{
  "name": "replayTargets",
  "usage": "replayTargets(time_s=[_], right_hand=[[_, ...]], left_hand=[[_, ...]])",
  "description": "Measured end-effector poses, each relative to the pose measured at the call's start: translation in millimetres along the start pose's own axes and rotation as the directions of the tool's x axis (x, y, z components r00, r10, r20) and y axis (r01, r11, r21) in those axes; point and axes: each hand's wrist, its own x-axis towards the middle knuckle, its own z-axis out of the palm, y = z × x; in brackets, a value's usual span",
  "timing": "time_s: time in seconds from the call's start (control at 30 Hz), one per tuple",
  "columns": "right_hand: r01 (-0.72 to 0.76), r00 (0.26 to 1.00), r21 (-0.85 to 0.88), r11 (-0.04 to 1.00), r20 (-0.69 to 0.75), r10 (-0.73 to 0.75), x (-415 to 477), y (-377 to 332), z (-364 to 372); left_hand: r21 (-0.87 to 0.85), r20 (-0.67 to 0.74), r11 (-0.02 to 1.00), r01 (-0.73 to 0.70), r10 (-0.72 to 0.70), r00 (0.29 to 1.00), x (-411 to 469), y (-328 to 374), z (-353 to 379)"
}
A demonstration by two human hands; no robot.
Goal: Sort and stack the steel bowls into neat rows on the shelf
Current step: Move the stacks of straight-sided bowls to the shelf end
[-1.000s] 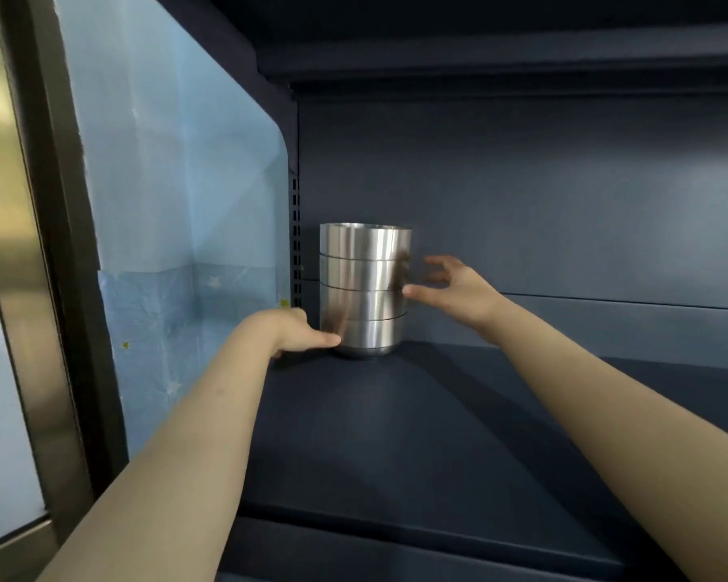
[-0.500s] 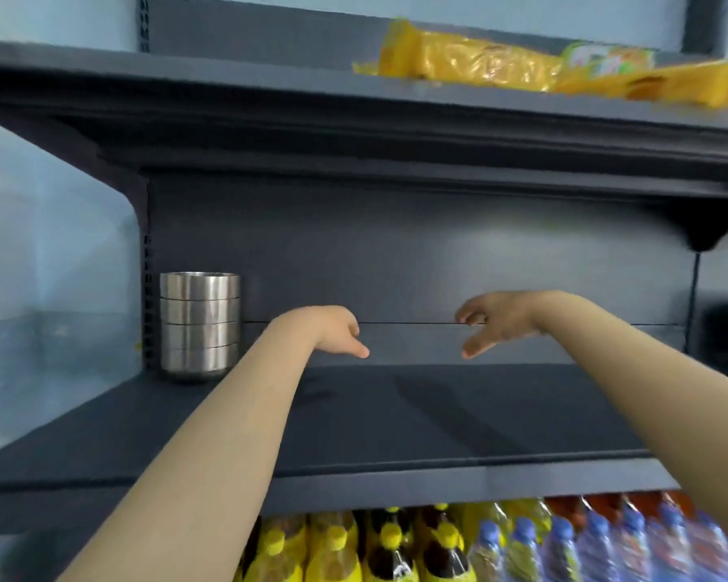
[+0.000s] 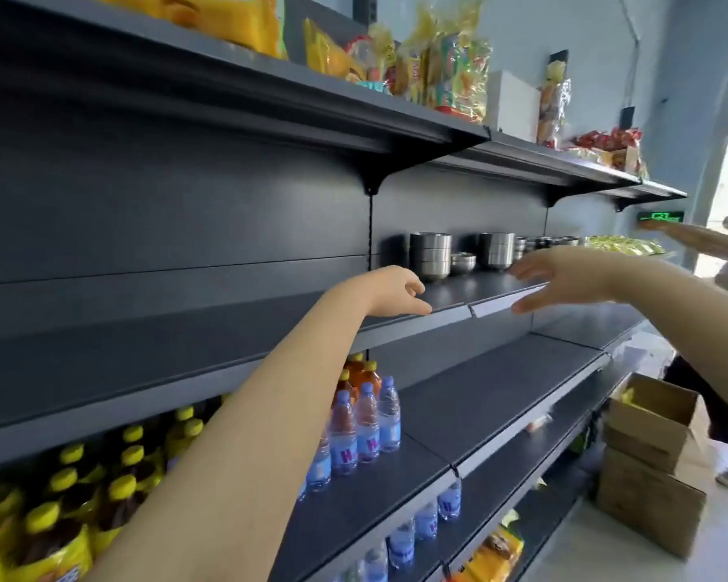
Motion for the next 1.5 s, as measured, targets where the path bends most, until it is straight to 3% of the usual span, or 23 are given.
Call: replayTargets(time_s=[0.3,0.63,0.87,1.07,1.27,1.5], right_hand=[[-0.127,0.991,0.030,0.991,-0.033,0.128,2.2,138.3,9.4],[-0.147,0.986,0.006,0.989,-0.075,0.147,139.4,269.0,7.1],[-0.163,0.982,0.007,0.987,-0.093,0.163,221.9,355.9,15.1],[-0.142,0.979,0.009,0.990,-0.147,0.142,296.5,436.6,0.8],[0.024,0.994,-0.052,0.998,-0.110,-0.029,409.4,518.3,15.0],[0.191,0.979,0.002,0.982,-0.074,-0.190,527.2,598.7,13.5]], left_hand=[[0.115,0.138,0.984,-0.135,0.119,0.983,140.2,87.9,64.8],[0.065,0.095,0.983,-0.172,0.165,0.982,332.5,101.6,103.3],[0.130,0.093,0.979,-0.158,0.146,0.985,459.1,112.3,125.2],[0.137,0.027,0.988,-0.075,0.072,0.997,560.9,118.7,145.0],[0.109,-0.026,0.989,0.097,-0.094,0.995,658.7,117.0,184.1],[0.016,-0.174,0.942,0.334,-0.327,0.929,754.1,125.8,194.6]])
